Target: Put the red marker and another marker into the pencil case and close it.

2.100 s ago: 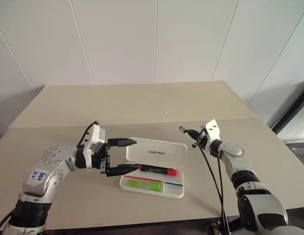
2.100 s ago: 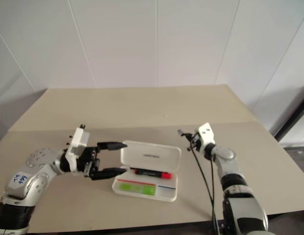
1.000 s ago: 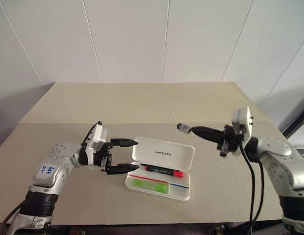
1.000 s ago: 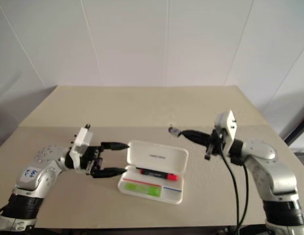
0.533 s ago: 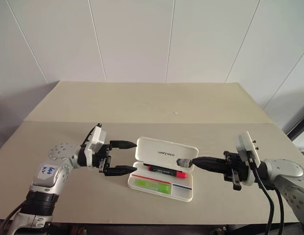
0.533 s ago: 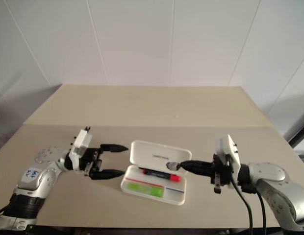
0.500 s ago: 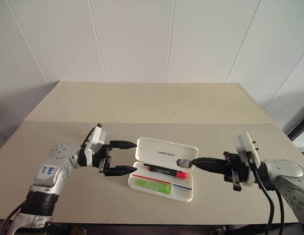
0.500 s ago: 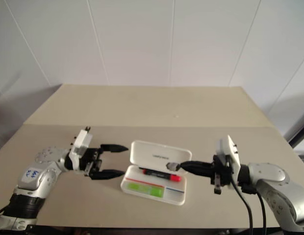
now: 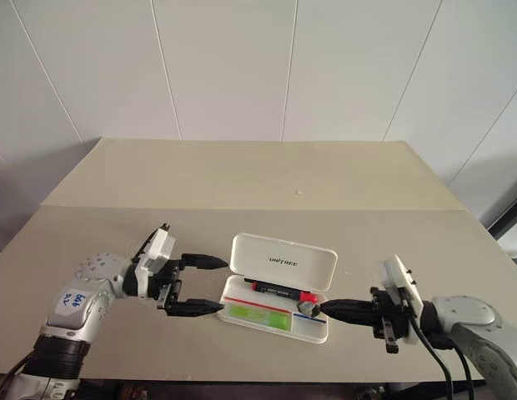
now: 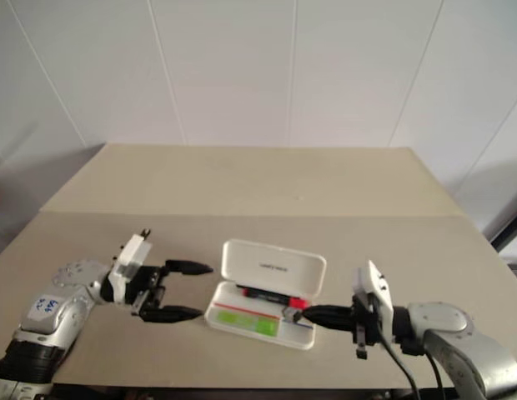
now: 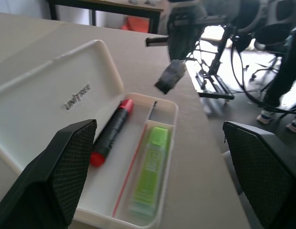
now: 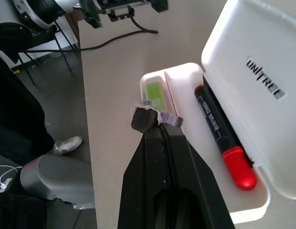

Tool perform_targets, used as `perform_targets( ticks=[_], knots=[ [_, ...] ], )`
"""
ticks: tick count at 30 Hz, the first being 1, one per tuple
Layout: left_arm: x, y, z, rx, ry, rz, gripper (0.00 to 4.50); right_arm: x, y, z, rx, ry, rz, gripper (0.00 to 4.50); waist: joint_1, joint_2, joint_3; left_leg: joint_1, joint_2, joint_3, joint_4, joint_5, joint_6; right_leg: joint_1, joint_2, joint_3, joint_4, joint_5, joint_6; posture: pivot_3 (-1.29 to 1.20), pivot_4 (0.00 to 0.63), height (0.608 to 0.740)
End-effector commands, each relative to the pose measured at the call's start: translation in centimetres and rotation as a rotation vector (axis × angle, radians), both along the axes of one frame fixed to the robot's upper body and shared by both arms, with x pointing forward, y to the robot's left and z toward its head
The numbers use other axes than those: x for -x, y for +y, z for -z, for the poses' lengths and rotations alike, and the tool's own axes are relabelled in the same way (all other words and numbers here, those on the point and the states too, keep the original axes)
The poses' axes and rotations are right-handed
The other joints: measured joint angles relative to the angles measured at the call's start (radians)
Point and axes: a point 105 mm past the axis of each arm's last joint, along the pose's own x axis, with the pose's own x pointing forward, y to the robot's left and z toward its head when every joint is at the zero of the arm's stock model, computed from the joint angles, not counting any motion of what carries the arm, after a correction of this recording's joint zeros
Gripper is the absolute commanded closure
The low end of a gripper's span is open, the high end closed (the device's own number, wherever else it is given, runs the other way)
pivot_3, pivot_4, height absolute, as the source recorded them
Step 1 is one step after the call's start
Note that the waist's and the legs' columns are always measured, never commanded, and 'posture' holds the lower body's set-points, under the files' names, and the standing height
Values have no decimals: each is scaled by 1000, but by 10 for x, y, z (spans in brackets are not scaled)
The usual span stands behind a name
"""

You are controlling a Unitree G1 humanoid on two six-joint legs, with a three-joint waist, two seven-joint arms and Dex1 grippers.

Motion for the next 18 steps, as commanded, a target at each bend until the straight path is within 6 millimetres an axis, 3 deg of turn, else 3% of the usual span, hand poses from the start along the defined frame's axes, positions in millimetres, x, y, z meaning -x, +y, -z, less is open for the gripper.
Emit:
perform_targets(
  ticks=[1, 18],
  knots=[
    [5, 7, -5, -22, -43, 18, 0, 3, 2, 5, -11, -2, -19, 4127, 1, 0, 0, 0, 0, 0, 0, 0, 0, 0, 0, 0, 0, 0, 0, 0, 150, 740],
    [5, 2, -5, -11, -46, 14, 0, -5, -4, 32, 5, 51, 10, 4127, 0, 0, 0, 0, 0, 0, 0, 0, 0, 0, 0, 0, 0, 0, 1, 0, 150, 740]
  ],
)
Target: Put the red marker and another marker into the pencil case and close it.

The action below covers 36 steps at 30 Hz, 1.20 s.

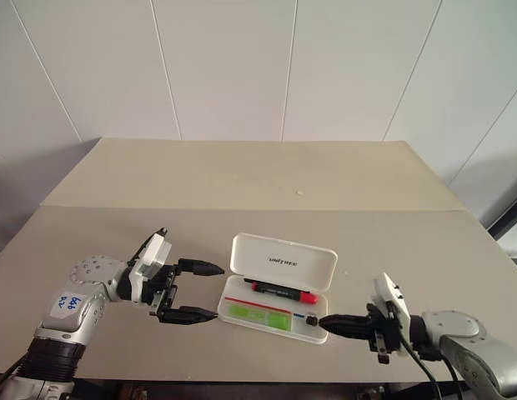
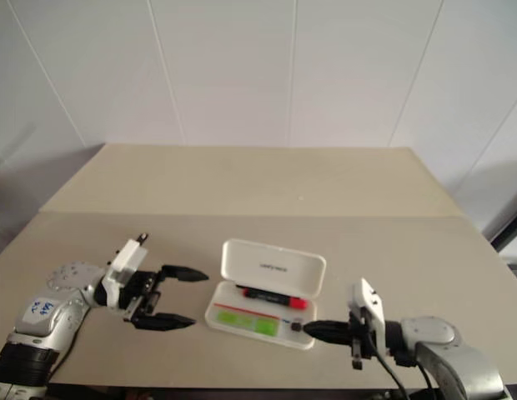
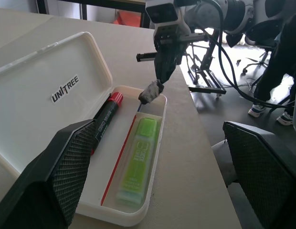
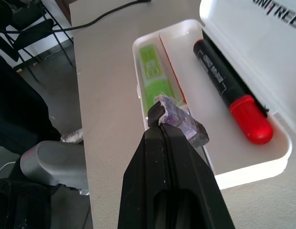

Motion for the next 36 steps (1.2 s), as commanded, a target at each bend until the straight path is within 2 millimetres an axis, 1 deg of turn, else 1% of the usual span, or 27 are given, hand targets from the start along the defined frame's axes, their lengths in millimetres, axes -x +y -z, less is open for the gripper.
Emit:
perform_targets(
  ticks=[1, 4, 8, 16, 24, 29, 32, 36],
  knots=[
    [3, -2, -7, 6, -43, 8, 0, -1, 3, -4, -14, -28, -15, 4127, 0, 0, 0, 0, 0, 0, 0, 0, 0, 0, 0, 0, 0, 0, 0, 0, 150, 740],
    [3, -2, -7, 7, -45, 6, 0, -1, 4, -5, -14, -28, -22, 4127, 0, 0, 0, 0, 0, 0, 0, 0, 0, 0, 0, 0, 0, 0, 0, 0, 150, 740],
    [3, -2, -8, 9, -45, 3, 0, 6, 9, -9, -10, -32, -69, 4127, 0, 0, 0, 0, 0, 0, 0, 0, 0, 0, 0, 0, 1, 0, 0, 0, 150, 740],
    [3, -4, -9, 14, -49, 2, 0, 4, 17, -17, -22, -64, -95, 4127, 0, 0, 0, 0, 0, 0, 0, 0, 0, 0, 0, 0, 1, 0, 0, 0, 150, 740],
    [3, -5, -9, 14, -53, -3, 0, 5, 13, -11, -16, -40, -82, 4127, 0, 0, 0, 0, 0, 0, 0, 0, 0, 0, 0, 0, 1, 0, 0, 0, 150, 740],
    [3, -4, -10, 12, -55, -5, 0, 7, 9, -14, -6, -47, -72, 4127, -1, 0, 0, 0, 0, 0, 0, 0, 0, 0, 0, 0, 1, 0, 0, 0, 150, 740],
    [2, -5, -10, 13, -56, -4, 0, 7, 10, -13, -2, -43, -73, 4127, 0, 0, 0, 0, 0, 0, 1, 0, 0, 0, 0, 0, 2, 0, 0, 0, 150, 740],
    [2, -6, -11, 14, -59, -3, 0, 5, 16, -7, 6, -28, -90, 4127, -1, 0, 0, 0, 0, 0, 1, 0, 0, 0, 0, 0, 2, 0, 0, 0, 150, 740]
  ],
)
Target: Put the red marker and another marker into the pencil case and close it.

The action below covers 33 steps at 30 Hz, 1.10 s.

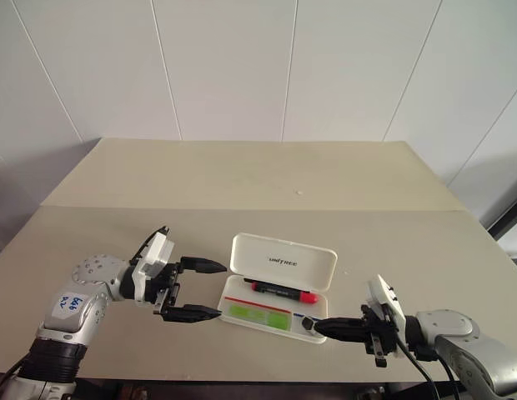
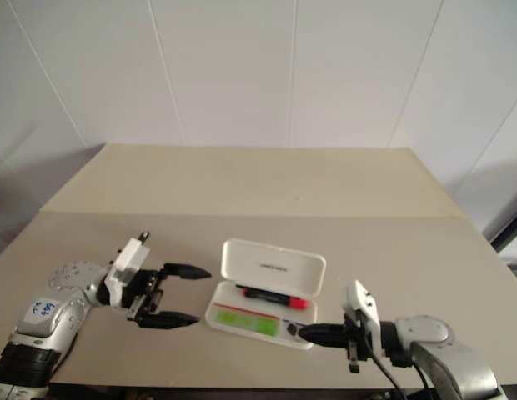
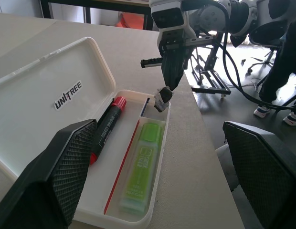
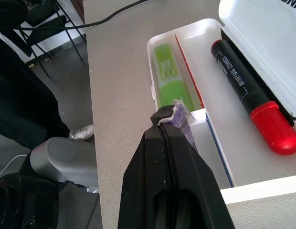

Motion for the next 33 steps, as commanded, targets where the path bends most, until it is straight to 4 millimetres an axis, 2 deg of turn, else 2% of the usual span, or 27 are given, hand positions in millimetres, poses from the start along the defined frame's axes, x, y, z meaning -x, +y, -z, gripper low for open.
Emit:
perform_targets(
  ticks=[1, 15, 19, 26, 33],
  knots=[
    [2, -1, -8, 8, -42, 6, 0, 1, 9, -3, -1, -17, -34, 4127, -1, 0, 0, 0, 0, 0, 0, 0, 0, 0, 0, 0, 0, 0, 0, 0, 150, 740],
    [3, 0, -9, 9, -50, -12, 0, -9, 8, 0, 15, -11, -16, 4127, 0, 0, 0, 0, 0, 0, 0, 0, 0, 0, 0, 0, 1, 0, 0, 0, 150, 740],
    [3, 0, -10, 9, -52, -13, 0, -5, -3, -6, 29, -20, -2, 4127, 1, 0, 0, 0, 0, 0, 0, 0, 0, 0, 0, 0, 1, 0, 0, 0, 150, 740],
    [2, -2, -9, 15, -49, -8, 0, 0, -10, -14, 40, -31, 17, 4127, 0, 0, 0, 0, 0, 0, 0, 0, 0, 0, 0, 0, 1, 0, 0, 0, 150, 740],
    [0, -4, -9, 18, -51, -1, 0, 0, -7, -5, 57, -10, 21, 4127, 0, 0, 0, 0, 0, 0, 1, 0, 0, 0, 0, 0, 1, 0, 0, 0, 150, 740]
  ],
)
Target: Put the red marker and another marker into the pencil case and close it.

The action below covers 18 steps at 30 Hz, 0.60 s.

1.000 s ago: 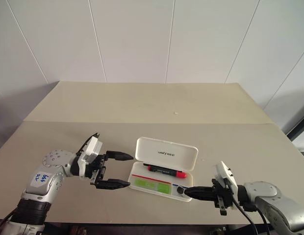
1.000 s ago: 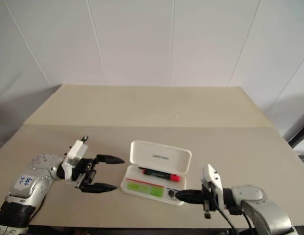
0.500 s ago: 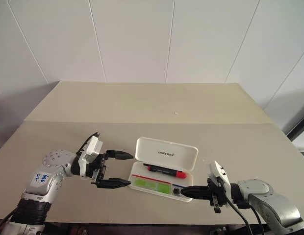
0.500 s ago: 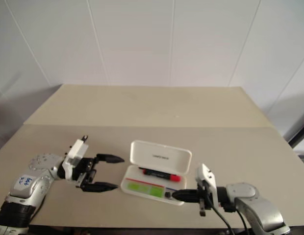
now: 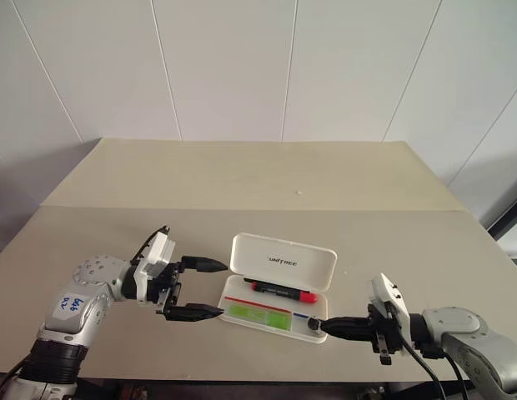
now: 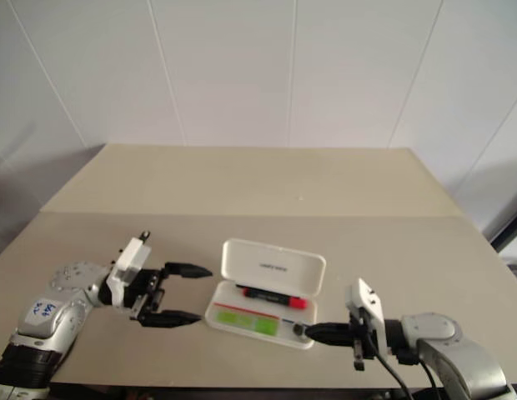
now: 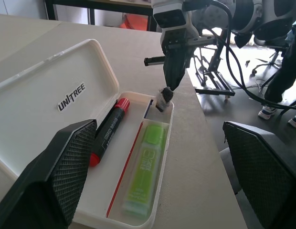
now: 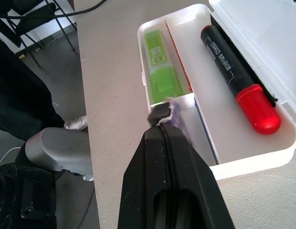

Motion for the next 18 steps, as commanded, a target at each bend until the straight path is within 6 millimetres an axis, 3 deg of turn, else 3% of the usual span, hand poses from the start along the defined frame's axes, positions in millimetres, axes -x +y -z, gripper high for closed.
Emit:
perform_targets(
  ticks=[1, 4, 12, 18],
  knots=[
    [1, -2, -9, 10, -46, 14, 0, 0, 5, -4, 5, -24, -15, 3777, 0, 0, 0, 0, 0, 0, 0, 0, 0, 0, 0, 0, 0, 0, 0, 0, 150, 740],
    [1, -2, -9, 9, -48, 14, 0, -6, 12, -3, 11, -33, -23, 2941, -1, 0, 0, 0, 0, 0, 0, 0, 0, 0, 0, 0, 0, 0, 0, 0, 150, 740],
    [2, 1, -10, 7, -52, -1, 0, -9, 17, -6, 7, -50, -41, 92, 1, 0, 0, 0, 0, 0, 0, 0, 0, 0, 0, 0, 1, 0, 0, 0, 150, 740],
    [3, 2, -10, 10, -51, -7, 0, -7, 15, -14, -8, -70, -35, 38, 1, 0, 0, 0, 0, 0, 0, 0, 0, 0, 0, 0, 1, 0, 0, 0, 150, 740]
  ],
)
